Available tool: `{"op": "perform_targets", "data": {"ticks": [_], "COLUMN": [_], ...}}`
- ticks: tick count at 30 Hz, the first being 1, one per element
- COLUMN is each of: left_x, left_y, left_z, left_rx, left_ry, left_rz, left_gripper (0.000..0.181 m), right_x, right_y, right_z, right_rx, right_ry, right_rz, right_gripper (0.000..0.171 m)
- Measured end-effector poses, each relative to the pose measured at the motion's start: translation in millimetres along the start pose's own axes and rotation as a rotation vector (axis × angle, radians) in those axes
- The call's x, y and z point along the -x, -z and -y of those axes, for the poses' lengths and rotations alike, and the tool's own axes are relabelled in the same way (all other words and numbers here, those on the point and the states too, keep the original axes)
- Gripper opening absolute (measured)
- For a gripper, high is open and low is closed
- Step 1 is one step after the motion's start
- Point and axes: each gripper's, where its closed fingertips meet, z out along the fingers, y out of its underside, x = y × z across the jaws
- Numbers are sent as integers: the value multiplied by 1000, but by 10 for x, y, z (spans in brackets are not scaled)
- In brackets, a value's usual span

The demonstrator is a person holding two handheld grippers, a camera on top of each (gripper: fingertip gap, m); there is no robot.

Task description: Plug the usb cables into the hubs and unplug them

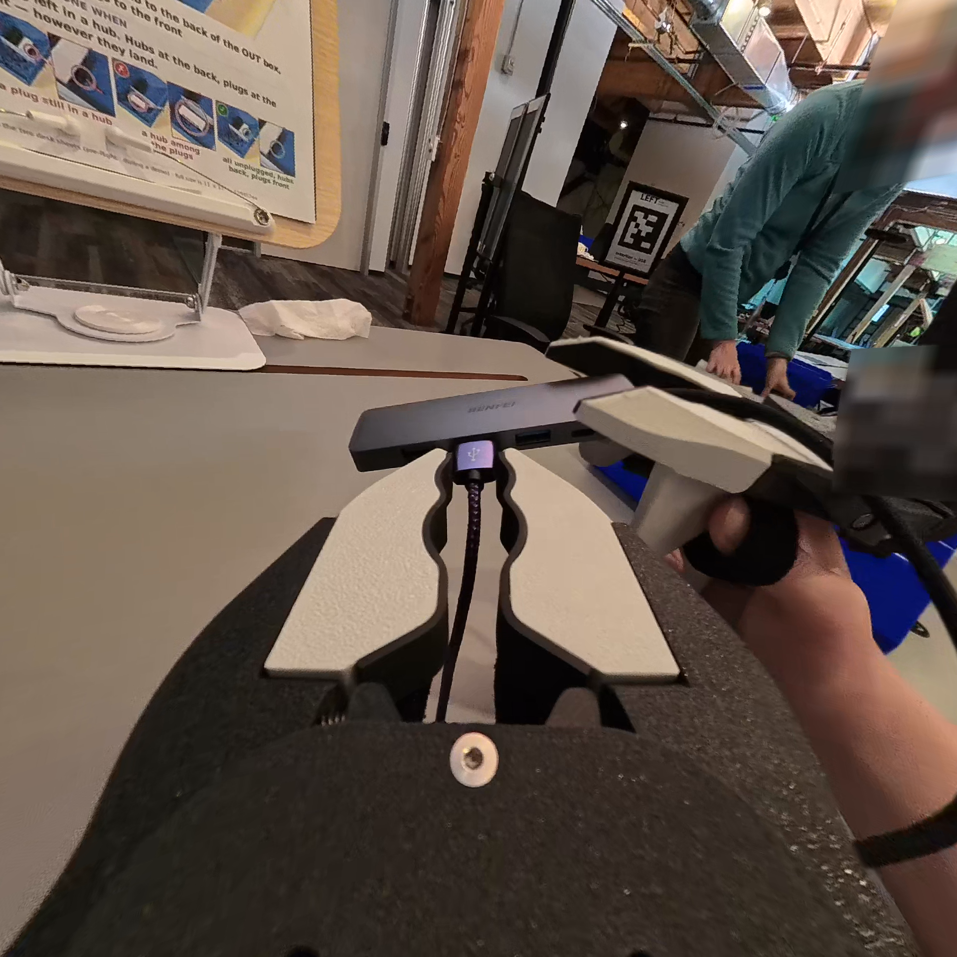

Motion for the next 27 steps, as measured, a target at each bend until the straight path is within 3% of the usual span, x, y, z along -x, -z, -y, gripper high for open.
{"op": "perform_targets", "data": {"ticks": [9,17,27], "left_x": [2,13,62], "left_y": [-7,1,-25], "left_z": [-13,-4,-40], "left_rx": [8,6,40], "left_ry": [-84,-114,-129], "left_rz": [19,29,39], "left_gripper": [15,15,15], "right_x": [-42,-11,-32], "right_y": [-24,-39,-45], "right_z": [-172,-198,-260], "right_rx": [130,145,89], "right_ry": [13,-28,-36], "right_rz": [-3,35,-68], "right_gripper": [44,38,38]}}
